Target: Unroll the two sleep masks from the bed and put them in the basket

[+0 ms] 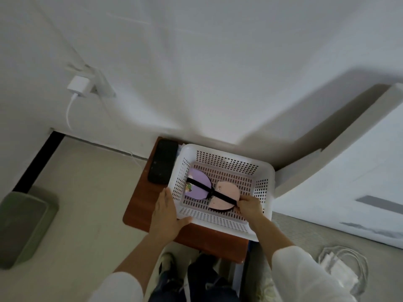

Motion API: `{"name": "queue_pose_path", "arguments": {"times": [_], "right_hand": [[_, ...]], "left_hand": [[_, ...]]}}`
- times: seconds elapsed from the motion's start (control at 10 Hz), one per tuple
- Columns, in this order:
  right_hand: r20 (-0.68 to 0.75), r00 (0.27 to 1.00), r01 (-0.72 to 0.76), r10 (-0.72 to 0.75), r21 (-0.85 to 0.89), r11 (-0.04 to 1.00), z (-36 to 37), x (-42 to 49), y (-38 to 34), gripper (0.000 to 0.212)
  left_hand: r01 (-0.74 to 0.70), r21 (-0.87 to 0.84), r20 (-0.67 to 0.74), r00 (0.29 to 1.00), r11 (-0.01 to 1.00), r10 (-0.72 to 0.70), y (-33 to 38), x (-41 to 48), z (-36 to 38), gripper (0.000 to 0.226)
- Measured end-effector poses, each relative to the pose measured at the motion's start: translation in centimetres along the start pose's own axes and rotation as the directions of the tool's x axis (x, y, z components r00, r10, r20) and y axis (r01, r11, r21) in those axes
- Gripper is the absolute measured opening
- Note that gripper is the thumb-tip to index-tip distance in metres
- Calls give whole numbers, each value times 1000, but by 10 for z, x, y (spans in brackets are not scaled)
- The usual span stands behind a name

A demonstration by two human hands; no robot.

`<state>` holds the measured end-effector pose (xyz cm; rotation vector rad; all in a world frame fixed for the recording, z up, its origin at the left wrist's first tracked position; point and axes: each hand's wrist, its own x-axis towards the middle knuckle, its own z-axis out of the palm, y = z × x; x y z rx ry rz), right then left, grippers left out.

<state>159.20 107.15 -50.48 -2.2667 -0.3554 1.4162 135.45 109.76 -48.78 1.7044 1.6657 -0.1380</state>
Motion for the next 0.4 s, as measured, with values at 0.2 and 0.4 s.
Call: {"name": "queue_pose_path", "arguments": {"times": [0.2,0.4], "right_hand": [[-23,995,88,-94,-190,978,2,-6,-2,15],[75,962,273,-263,-338,901,-9,-33,-6,45]], "left_hand": [[22,66,-3,1000,998,-22,6,1,-3,117],[54,100,21,998,994,-56,19,-5,-11,116]]}}
